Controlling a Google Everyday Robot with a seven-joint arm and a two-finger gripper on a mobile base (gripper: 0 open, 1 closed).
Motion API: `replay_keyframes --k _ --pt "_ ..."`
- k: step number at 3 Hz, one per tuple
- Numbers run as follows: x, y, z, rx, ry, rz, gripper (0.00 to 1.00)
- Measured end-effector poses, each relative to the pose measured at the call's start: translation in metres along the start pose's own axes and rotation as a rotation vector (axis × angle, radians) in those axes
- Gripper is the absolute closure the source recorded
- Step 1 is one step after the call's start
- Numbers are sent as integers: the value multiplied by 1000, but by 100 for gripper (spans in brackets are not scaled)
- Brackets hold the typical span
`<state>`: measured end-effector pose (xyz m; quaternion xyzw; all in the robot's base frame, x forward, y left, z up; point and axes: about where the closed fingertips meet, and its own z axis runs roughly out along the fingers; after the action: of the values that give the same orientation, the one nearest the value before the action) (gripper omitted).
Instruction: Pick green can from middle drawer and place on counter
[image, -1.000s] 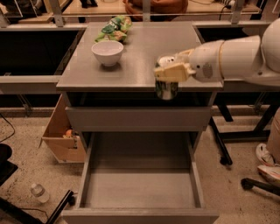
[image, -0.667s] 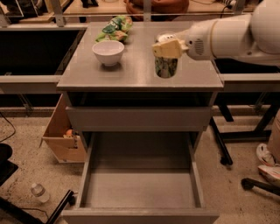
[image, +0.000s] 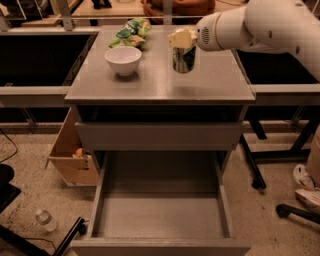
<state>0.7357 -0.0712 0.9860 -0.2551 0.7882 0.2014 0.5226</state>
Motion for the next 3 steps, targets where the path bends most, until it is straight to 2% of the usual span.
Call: replay_keyframes --k 1,2,3 --pt "16 -21 38 3 16 78 100" --pt "52 -36 74 -17 16 155 81" --pt "53 -36 76 -20 21 161 50"
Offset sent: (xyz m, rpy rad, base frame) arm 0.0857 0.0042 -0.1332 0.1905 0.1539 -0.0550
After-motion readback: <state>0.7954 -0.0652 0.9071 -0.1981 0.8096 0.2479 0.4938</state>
